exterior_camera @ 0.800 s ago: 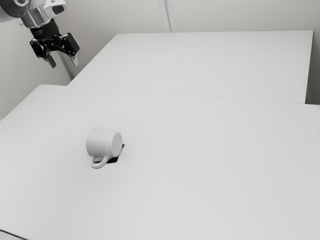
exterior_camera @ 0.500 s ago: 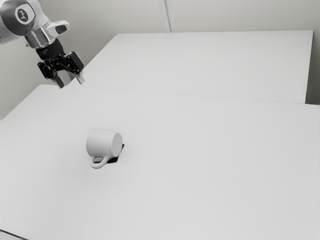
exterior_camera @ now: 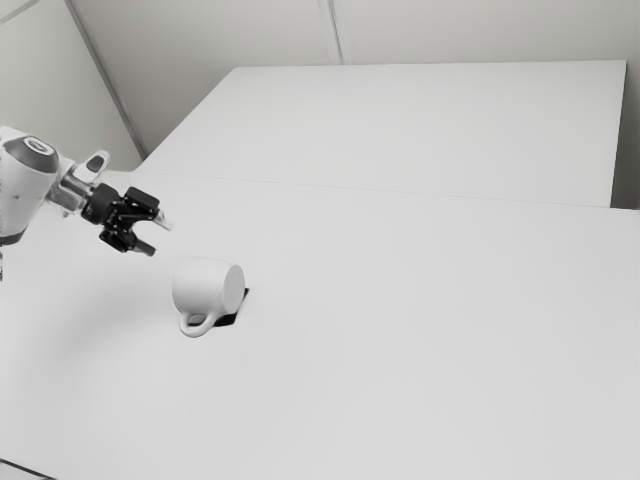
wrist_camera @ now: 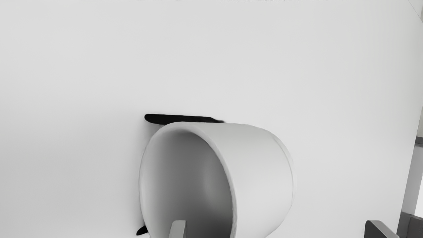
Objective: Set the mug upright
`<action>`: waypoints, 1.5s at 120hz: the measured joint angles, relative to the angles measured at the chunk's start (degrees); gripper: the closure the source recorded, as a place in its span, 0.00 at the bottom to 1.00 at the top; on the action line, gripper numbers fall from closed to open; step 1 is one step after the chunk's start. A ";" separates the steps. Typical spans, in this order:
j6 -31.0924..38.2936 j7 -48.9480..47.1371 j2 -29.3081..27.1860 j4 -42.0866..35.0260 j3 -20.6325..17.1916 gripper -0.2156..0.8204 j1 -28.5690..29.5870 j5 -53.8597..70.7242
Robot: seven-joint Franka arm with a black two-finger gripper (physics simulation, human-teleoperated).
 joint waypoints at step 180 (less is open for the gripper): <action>-4.97 35.75 -0.27 -0.72 0.42 0.96 -5.02 -14.20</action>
